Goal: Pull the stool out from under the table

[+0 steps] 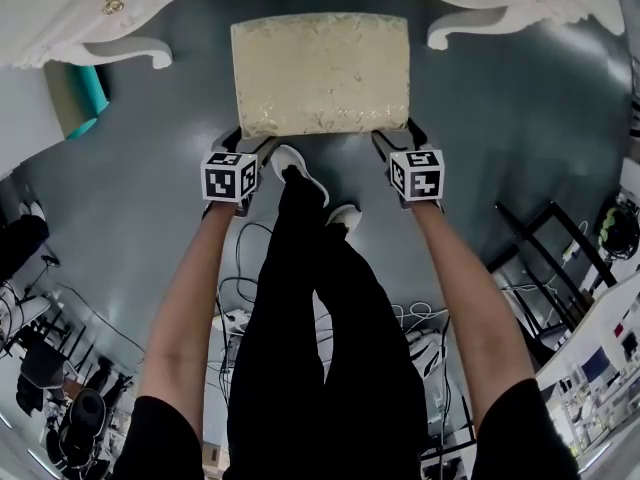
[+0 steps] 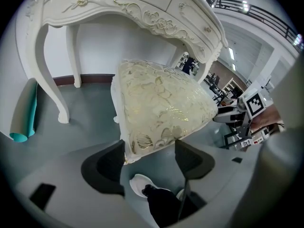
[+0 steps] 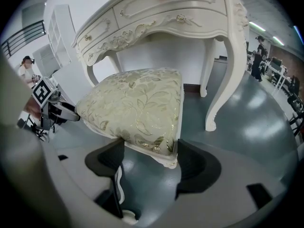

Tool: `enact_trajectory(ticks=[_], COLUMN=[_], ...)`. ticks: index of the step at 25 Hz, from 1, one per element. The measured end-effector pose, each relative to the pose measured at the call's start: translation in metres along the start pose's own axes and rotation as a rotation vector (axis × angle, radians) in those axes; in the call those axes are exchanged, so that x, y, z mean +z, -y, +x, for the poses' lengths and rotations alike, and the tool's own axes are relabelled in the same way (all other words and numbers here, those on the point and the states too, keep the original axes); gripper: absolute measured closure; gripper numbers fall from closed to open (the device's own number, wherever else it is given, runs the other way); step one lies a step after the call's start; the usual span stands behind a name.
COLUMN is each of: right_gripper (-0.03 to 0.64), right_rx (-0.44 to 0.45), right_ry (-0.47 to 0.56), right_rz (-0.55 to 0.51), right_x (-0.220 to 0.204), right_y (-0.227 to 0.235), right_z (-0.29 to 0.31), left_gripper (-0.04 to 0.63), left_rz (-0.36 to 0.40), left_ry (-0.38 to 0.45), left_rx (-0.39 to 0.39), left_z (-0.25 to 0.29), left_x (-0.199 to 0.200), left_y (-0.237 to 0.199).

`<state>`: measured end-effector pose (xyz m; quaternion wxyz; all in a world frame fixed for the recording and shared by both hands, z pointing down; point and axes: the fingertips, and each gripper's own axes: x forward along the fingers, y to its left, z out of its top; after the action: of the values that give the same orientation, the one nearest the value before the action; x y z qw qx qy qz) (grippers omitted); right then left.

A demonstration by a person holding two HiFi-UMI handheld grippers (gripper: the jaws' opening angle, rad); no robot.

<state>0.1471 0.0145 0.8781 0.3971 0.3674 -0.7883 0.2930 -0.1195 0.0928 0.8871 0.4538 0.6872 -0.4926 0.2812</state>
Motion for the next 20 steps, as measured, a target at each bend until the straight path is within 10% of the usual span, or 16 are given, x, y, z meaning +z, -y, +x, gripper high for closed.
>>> enact_trajectory(ticks=[20], right_gripper=[0.259], right_rx=[0.025], right_ry=[-0.053], right_rz=[-0.024], right_x=[-0.062], right_y=[-0.012], right_z=[-0.033], left_gripper=[0.259], left_rz=[-0.004], left_ry=[-0.057], left_rx=[0.010], left_z=[-0.016], left_x=[-0.068], left_y=[0.037])
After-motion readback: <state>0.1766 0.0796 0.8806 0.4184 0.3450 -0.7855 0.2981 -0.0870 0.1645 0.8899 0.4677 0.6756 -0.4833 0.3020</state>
